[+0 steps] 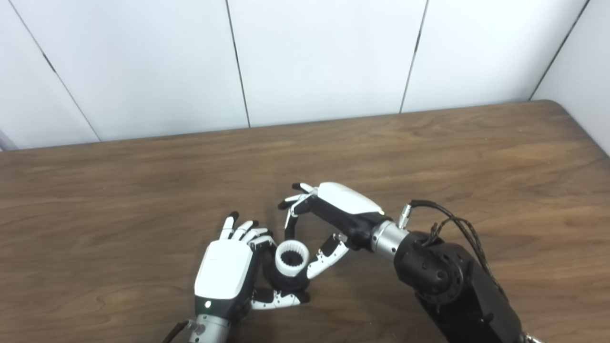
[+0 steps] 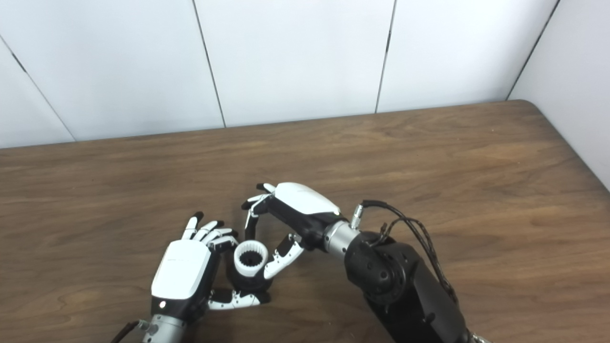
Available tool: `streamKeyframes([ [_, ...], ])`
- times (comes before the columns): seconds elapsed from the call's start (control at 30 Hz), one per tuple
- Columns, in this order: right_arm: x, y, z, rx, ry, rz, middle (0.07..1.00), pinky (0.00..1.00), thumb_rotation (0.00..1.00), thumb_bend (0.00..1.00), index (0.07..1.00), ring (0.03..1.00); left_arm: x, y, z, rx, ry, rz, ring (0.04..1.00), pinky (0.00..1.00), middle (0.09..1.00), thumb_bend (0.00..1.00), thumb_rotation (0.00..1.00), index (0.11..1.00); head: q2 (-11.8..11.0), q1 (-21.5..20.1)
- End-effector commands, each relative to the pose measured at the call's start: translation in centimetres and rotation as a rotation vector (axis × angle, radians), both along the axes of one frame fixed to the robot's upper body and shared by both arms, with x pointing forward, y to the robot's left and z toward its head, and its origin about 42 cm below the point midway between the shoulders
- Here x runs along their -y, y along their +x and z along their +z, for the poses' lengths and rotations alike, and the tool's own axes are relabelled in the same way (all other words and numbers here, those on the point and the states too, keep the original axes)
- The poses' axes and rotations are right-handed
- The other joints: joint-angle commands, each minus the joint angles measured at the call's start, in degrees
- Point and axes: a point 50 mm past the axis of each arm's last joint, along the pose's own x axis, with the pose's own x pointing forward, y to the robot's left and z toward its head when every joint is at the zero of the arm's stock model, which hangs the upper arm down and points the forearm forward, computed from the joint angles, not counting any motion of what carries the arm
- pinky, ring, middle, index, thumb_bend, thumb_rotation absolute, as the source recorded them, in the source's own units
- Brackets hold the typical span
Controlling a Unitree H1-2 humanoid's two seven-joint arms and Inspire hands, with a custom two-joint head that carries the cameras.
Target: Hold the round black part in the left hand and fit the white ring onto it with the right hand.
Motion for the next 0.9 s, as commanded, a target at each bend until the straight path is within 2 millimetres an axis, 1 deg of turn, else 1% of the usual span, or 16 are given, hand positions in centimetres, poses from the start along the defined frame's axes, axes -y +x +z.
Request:
streamKeyframes([
  [0.0,0.09,0.32,1.13,0.068,0.013,0.009,0.853,1.0,0.13,0.52,0.482,1.0,0.67,-0.6,-0.73,-0.038,0.033,-0.032,0.859,1.0,0.75,0.53,0.06,0.483,0.06,-0.05],
  [0.6,-0.15,0.47,0.33,0.057,0.022,0.014,0.848,1.0,0.13,0.52,0.482,1.0,1.18,-0.44,-0.56,-0.036,0.028,-0.028,0.865,1.0,0.751,0.53,0.06,0.483,0.02,0.51],
  [0.87,-0.3,0.46,0.71,0.076,0.021,0.023,0.849,1.0,0.13,0.52,0.482,1.0,1.33,-0.41,-0.64,-0.041,0.018,-0.034,0.87,1.0,0.754,0.53,0.06,0.484,-0.22,0.52],
])
